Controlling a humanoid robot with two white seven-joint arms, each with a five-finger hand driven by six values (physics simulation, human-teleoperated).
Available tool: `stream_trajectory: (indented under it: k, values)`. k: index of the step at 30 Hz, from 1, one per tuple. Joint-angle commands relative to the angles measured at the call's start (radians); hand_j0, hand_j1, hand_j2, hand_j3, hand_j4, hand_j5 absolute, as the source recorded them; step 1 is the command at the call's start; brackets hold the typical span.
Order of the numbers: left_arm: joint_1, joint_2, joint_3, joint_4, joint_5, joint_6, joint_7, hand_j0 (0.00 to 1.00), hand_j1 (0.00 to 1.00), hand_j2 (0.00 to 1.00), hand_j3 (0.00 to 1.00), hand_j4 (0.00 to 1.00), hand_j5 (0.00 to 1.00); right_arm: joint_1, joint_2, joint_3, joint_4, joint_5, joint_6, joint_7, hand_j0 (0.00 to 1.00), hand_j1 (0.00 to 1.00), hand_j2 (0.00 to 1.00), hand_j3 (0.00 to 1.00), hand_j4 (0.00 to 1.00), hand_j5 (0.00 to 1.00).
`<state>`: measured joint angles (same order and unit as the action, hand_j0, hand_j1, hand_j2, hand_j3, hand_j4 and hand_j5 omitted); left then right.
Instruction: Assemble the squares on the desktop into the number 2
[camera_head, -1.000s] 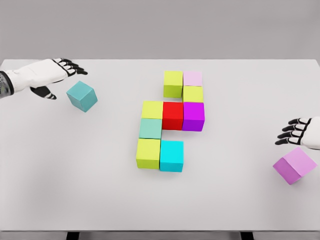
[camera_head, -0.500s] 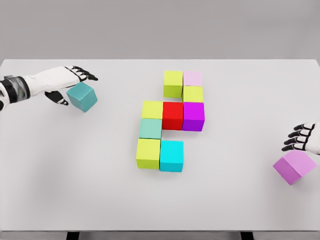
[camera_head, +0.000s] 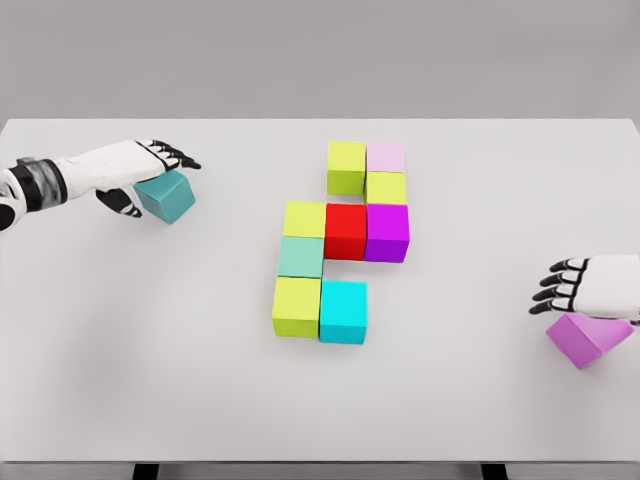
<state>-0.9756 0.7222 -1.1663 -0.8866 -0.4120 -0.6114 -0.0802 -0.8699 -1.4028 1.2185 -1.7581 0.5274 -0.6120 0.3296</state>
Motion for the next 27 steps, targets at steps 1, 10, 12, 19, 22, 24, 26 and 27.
stream_trajectory:
  k: [1,10,12,19,22,24,26,27]
  values:
    - [0.0,0.0,0.0,-0.002,0.005,0.001,0.0,1.0,1.0,1.0,1.0,1.0,1.0,0.002,0.015,0.004,0.0,0.0,0.001,0.002,1.0,1.0,1.0,1.0,1.0,1.0]
    - [0.003,-0.013,-0.009,-0.002,-0.013,0.001,-0.004,0.79,0.79,0.79,0.79,0.79,0.79,0.006,0.015,0.016,0.002,0.028,0.001,0.002,1.0,1.0,1.0,1.0,1.0,1.0]
    - [0.003,-0.013,-0.009,-0.003,-0.024,0.001,-0.004,0.69,0.69,0.69,0.69,0.69,0.69,0.005,0.004,0.016,0.002,0.028,0.001,0.002,1.0,1.0,1.0,1.0,1.0,1.0]
    - [-0.005,-0.012,-0.007,-0.002,-0.028,0.001,-0.006,0.54,0.54,0.54,0.54,0.54,0.54,0.005,-0.041,0.018,-0.001,0.026,0.001,0.002,1.0,1.0,1.0,1.0,1.0,1.0]
    - [-0.011,-0.013,-0.006,0.006,-0.027,0.001,-0.006,0.55,0.55,0.55,0.55,0.55,0.55,0.005,-0.056,0.018,-0.003,0.023,0.001,0.002,1.0,1.0,1.0,1.0,1.0,1.0]
    - [-0.014,-0.013,-0.003,0.018,-0.027,0.001,-0.006,0.55,0.55,0.55,0.55,0.55,0.55,0.005,-0.062,0.019,-0.008,0.022,0.001,0.002,1.0,1.0,1.0,1.0,1.0,1.0]
    - [-0.017,-0.018,0.0,0.031,-0.025,0.001,-0.006,0.55,0.55,0.55,0.55,0.55,0.55,0.006,-0.059,0.026,-0.008,0.023,0.001,0.002,1.0,1.0,1.0,1.0,1.0,1.0]
    - [-0.018,-0.027,0.003,0.038,-0.025,0.001,-0.006,0.56,0.56,0.56,0.56,0.56,0.56,0.006,-0.058,0.035,-0.008,0.023,0.001,0.002,1.0,1.0,1.0,1.0,1.0,1.0]
